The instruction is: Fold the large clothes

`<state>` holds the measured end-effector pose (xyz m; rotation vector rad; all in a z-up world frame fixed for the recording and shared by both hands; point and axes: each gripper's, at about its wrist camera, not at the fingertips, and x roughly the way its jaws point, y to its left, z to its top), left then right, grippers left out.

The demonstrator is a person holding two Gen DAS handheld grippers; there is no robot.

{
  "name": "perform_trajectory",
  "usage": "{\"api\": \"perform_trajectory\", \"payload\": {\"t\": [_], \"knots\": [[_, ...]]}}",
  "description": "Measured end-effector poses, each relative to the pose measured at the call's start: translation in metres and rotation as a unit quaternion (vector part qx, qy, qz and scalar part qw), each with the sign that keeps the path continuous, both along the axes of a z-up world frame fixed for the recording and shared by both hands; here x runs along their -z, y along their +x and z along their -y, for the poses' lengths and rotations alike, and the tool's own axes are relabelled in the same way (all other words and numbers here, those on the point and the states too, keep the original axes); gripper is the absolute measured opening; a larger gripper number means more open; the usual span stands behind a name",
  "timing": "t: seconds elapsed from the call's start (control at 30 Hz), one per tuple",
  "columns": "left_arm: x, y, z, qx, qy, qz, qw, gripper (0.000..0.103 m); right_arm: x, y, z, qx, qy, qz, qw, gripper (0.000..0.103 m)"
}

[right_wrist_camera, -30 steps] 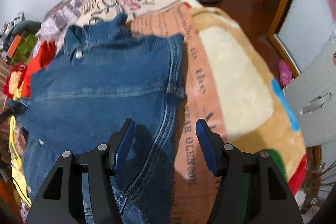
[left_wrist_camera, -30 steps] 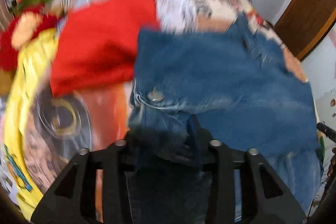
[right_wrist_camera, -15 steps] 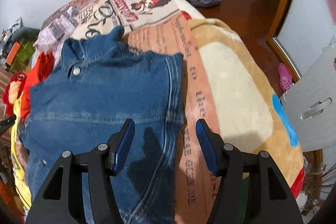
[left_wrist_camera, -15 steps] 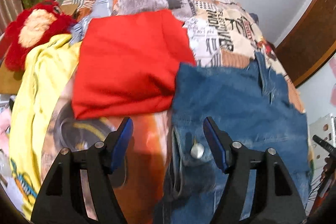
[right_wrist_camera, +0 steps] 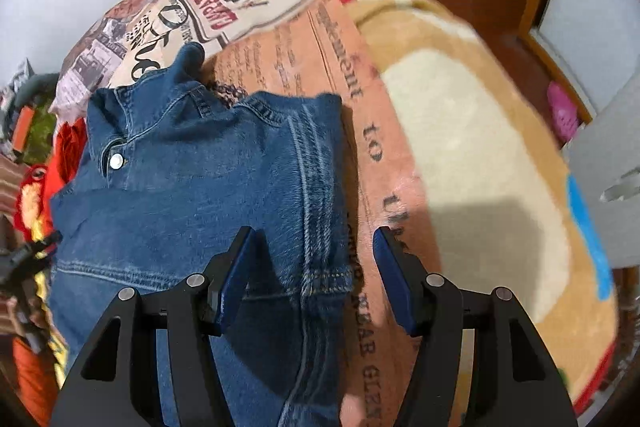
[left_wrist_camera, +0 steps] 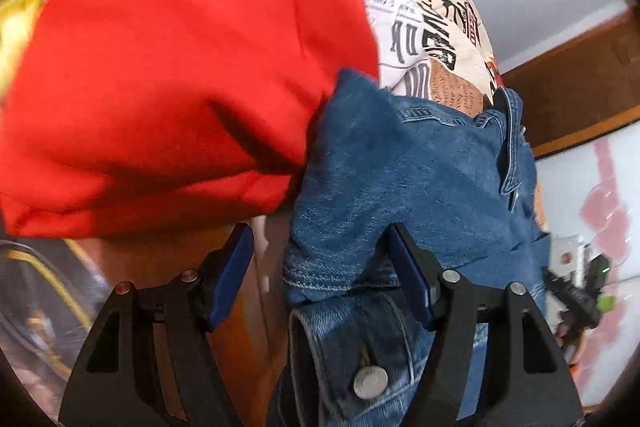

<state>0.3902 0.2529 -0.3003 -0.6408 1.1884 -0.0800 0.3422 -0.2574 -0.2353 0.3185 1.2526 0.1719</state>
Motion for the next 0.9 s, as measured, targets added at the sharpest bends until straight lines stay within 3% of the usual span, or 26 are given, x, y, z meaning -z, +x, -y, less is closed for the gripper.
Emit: {"api": "perform_trajectory", "payload": {"t": [0.1,0.17,0.23,0.3,0.37,0.47,0.6,0.8,0.9], "knots": [[0.006,0.003,0.0,-0.002,-0.038,0.009,0.9992,0.068,0.004,0.005,-0.002,-0.012,0.036,-0.001,0.999,0.057],[0.006,0.007,0.006,0.008,-0.049,0.011,0.9987,0.06,0.006,0.009,-0.006,-0.02,0.038,0.004,0.999,0.056],[0.001,0.011,0.014,0.018,-0.024,0.01,0.9995,0.057,0.008,0.012,-0.013,-0.026,0.029,0.015,0.999,0.053],[-0.005,0.011,0.022,0.025,0.028,0.009,0.9993,0.044,0.007,0.017,-0.015,-0.024,0.028,0.016,0.999,0.029],[-0.016,0.006,0.029,0.026,0.07,0.015,0.9971,0.027,0.0,0.019,-0.013,-0.016,0.043,0.016,0.999,0.017],[-0.038,-0.003,0.035,0.027,0.102,0.033,0.9939,0.014,-0.028,0.016,-0.017,-0.03,0.04,0.059,0.997,0.012],[-0.083,-0.018,0.045,0.037,0.143,0.08,0.9858,0.012,-0.071,0.016,-0.029,-0.054,0.033,0.107,0.992,0.01],[-0.16,-0.04,0.049,0.019,0.148,0.16,0.9757,0.01,-0.135,0.026,-0.057,-0.088,0.035,0.18,0.979,0.009],[-0.192,-0.047,0.051,0.014,0.173,0.201,0.9641,0.009,-0.156,0.034,-0.078,-0.106,0.035,0.21,0.971,0.009]]}}
